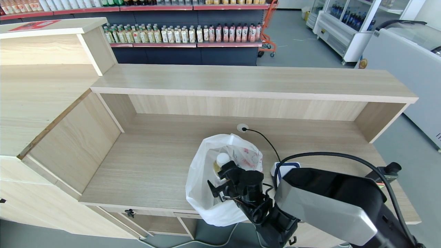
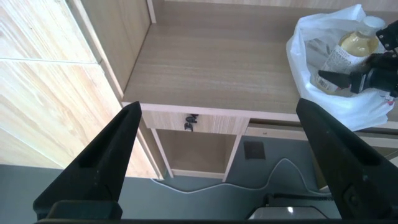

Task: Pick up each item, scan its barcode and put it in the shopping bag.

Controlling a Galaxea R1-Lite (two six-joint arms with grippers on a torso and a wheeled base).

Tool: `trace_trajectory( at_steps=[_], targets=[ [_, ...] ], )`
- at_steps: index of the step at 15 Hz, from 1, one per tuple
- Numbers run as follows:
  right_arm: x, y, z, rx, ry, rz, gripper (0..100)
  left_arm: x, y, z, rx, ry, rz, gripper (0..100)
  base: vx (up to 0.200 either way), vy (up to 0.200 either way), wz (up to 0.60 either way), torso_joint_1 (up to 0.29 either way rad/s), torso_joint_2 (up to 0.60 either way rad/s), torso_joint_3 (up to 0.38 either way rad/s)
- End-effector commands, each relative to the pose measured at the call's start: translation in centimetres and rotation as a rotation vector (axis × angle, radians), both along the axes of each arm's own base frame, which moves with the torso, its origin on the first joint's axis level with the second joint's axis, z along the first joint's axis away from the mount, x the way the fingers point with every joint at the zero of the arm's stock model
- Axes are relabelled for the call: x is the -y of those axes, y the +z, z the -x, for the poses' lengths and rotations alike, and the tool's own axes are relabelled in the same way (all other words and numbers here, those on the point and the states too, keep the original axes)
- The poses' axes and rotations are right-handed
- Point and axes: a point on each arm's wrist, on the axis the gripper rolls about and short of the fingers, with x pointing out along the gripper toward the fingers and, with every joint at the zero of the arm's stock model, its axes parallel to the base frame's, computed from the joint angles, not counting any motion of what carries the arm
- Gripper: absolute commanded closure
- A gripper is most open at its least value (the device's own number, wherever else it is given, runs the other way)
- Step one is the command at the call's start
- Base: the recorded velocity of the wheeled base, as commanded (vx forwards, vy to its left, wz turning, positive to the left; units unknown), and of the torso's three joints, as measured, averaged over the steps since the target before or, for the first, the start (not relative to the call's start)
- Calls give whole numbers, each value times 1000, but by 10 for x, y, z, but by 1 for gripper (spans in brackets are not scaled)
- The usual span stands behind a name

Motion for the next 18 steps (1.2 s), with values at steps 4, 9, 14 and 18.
trace_trajectory(
  at_steps=[4, 9, 14, 18],
  targets=[
    [8, 55, 9, 4, -6, -101, 0, 0, 0, 0, 0, 0, 0, 0, 0, 0, 0, 0, 0, 0],
    [47, 86, 10, -76, -85, -150, 0, 0, 0, 0, 0, 0, 0, 0, 0, 0, 0, 0, 0, 0],
    [76, 130, 33, -71, -92, -228, 0, 0, 0, 0, 0, 0, 0, 0, 0, 0, 0, 0, 0, 0],
    [102, 155, 64, -76, -99, -270, 0, 0, 0, 0, 0, 0, 0, 0, 0, 0, 0, 0, 0, 0]
  ],
)
